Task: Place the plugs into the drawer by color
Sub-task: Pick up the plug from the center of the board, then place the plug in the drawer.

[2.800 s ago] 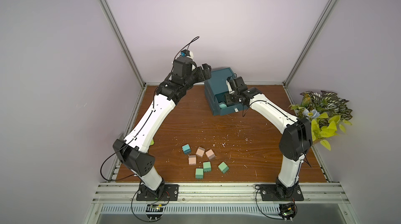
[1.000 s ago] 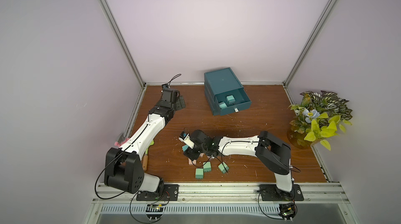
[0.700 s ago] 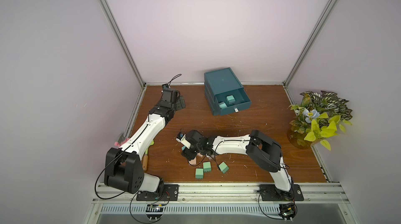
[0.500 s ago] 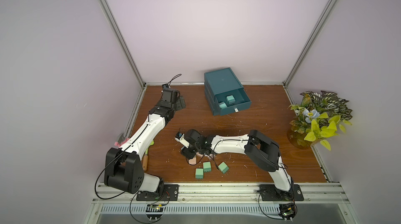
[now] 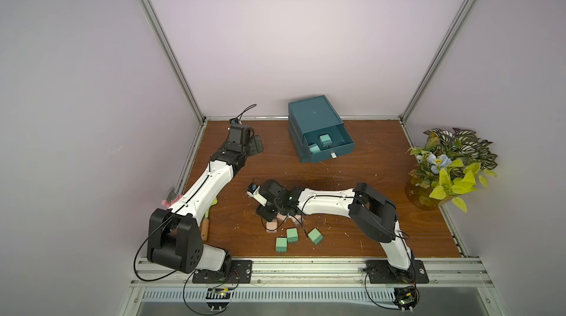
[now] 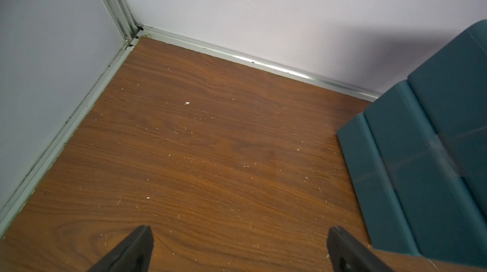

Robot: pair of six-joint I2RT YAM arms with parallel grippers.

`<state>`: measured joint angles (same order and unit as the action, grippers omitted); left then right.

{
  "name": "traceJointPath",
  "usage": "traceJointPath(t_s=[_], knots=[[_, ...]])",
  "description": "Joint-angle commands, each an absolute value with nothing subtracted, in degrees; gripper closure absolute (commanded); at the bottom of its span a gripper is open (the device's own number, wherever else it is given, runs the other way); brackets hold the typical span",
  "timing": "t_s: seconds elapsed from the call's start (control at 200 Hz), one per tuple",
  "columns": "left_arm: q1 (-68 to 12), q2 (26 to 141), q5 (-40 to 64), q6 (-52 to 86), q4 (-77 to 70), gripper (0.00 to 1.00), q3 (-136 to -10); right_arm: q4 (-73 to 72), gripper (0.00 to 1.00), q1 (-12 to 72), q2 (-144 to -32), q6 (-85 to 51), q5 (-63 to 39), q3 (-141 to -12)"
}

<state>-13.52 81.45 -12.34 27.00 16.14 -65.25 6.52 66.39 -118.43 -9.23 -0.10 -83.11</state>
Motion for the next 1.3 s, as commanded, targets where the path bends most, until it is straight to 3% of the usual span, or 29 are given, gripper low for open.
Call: traceJointPath(t_s=[0.0, 0.485, 0.856, 1.291], knots=[[-13.3, 80.9, -8.7, 26.4, 15.9, 0.01, -69.0, 6.3, 0.65, 63.3, -109.0, -10.6, 2.1, -84.6], [-20.2, 95.4, -5.6, 24.6, 17.0, 0.01, -88.9, 11.0, 0.66, 41.6, -85.8, -5.1, 13.0, -77.8], [-25.2, 110.6, -2.2, 22.2, 19.2, 0.00, -107.7, 15.8, 0.66, 28.9, -89.1, -1.7, 14.3, -83.0], [-25.8, 121.7, 6.3, 24.7, 20.1, 0.00, -117.8, 15.4, 0.63, 26.0, -92.1, -1.0, 15.3, -82.9]])
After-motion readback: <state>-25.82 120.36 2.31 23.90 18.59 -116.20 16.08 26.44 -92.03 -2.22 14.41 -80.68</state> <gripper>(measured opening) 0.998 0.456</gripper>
